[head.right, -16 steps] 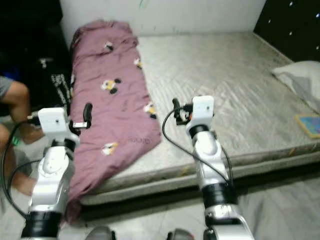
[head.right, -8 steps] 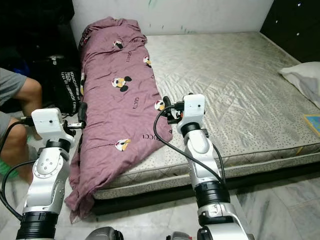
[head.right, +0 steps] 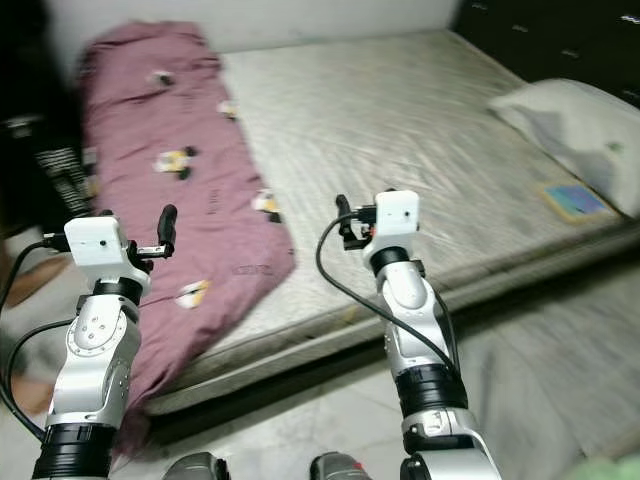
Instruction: Clean up the room
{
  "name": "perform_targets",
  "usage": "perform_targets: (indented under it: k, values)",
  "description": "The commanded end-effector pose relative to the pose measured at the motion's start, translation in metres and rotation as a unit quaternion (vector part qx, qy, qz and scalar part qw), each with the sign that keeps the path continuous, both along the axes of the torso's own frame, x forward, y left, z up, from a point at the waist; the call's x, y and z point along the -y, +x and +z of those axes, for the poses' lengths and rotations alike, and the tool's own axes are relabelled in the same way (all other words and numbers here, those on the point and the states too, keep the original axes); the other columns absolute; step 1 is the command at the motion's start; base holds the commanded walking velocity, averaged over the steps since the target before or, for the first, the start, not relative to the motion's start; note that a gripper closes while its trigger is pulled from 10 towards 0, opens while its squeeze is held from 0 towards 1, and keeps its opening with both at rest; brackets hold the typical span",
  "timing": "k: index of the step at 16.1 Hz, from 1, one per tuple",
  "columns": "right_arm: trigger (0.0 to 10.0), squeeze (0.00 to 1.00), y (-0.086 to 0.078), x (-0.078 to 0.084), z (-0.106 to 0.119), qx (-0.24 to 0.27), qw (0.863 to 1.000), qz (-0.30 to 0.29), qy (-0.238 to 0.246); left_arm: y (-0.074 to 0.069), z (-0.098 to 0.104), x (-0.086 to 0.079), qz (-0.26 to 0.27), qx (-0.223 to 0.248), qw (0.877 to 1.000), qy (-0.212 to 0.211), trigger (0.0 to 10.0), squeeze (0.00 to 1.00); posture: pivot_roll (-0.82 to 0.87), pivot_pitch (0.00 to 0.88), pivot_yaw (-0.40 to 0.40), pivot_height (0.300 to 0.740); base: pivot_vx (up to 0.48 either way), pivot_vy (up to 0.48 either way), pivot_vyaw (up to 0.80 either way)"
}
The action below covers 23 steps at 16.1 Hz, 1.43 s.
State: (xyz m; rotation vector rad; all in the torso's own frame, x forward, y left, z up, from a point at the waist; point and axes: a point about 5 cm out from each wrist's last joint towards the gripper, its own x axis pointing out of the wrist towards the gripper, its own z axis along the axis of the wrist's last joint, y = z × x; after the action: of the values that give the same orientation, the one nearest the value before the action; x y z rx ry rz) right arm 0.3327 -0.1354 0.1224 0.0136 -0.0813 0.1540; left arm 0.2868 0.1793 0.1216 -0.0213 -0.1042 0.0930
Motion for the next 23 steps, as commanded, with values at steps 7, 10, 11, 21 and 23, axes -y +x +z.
perform_targets:
  k: [7, 10, 11, 21, 23]
  values:
    - [10.0, 0.0, -0.0024, -0.0021, 0.0062, 0.003, 1.0, 0.006, 0.028, -0.008, -0.0017, -0.0062, -0.004, -0.013, 1.0, -0.021, 10.0, 0.0, -0.02, 0.0, -0.024, 0.74, 0.0, 0.0, 0.0]
    - [10.0, 0.0, -0.0036, -0.003, 0.0046, -0.001, 1.0, 0.009, 0.021, -0.0084, -0.002, -0.0066, -0.002, -0.017, 1.0, -0.013, 10.0, 0.0, -0.02, 0.0, -0.024, 0.74, 0.0, 0.0, 0.0]
    - [10.0, 0.0, -0.0037, -0.0031, 0.0046, -0.001, 1.0, 0.009, 0.023, -0.0083, -0.0021, -0.0065, -0.002, -0.017, 1.0, -0.013, 10.0, 0.0, -0.02, 0.0, -0.024, 0.74, 0.0, 0.0, 0.0]
    - [10.0, 0.0, -0.0042, -0.0036, 0.0039, -0.004, 1.0, 0.011, 0.017, -0.0079, 0.0, -0.0027, -0.022, -0.011, 1.0, -0.014, 10.0, 0.0, -0.02, 0.0, -0.024, 0.74, 0.0, 0.0, 0.0]
    - [10.0, 0.0, -0.004, -0.0036, 0.0036, -0.005, 1.0, 0.01, 0.017, -0.0079, 0.0005, -0.0022, -0.024, -0.009, 1.0, -0.015, 10.0, 0.0, -0.02, 0.0, -0.026, 0.74, 0.0, 0.0, 0.0]
